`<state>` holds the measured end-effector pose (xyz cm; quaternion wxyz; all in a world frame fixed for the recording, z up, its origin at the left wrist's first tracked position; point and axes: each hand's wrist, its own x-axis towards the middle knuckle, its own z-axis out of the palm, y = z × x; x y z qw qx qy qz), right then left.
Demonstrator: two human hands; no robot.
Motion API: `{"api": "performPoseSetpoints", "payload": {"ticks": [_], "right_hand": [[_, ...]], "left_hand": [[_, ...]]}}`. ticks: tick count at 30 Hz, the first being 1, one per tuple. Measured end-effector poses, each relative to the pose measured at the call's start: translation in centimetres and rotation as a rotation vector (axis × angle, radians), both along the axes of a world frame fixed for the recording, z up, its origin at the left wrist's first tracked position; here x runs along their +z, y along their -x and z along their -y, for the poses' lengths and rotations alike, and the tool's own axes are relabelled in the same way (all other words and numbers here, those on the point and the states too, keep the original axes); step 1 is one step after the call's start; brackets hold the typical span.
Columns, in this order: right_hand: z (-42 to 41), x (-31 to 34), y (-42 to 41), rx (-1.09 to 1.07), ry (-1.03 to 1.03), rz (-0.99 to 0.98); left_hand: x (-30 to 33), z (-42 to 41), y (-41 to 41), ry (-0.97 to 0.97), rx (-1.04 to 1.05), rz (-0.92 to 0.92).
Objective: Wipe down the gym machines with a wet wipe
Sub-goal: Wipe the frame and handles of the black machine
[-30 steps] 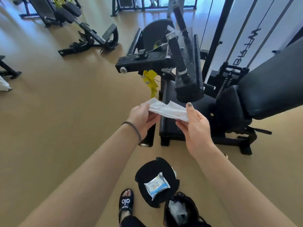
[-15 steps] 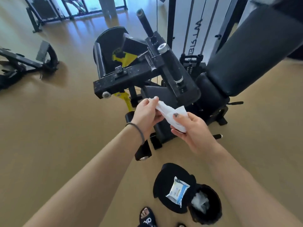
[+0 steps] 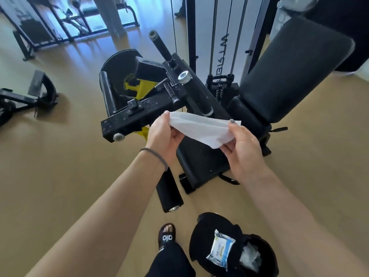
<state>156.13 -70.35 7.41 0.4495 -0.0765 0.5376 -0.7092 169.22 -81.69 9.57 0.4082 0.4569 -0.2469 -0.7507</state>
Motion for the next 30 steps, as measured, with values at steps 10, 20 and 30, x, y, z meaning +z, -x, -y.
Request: {"api": "performPoseSetpoints", "payload": {"ticks": [10, 20, 30], "right_hand": [[10.9, 2.7, 0.7, -0.345, -0.13, -0.51], [15.8, 3.5, 1.5, -0.322, -0.283, -0.563], [16.4, 1.8, -3.3, -0.215, -0.213, -0.645]], "left_hand": [[0.0, 10.2, 3.4, 0.311, -0.386, 0.445], [-0.5, 9.1, 2.3, 0.805, -0.71, 0.365], [0.8, 12.5, 2.7, 1.016, -0.572, 0.246]]}}
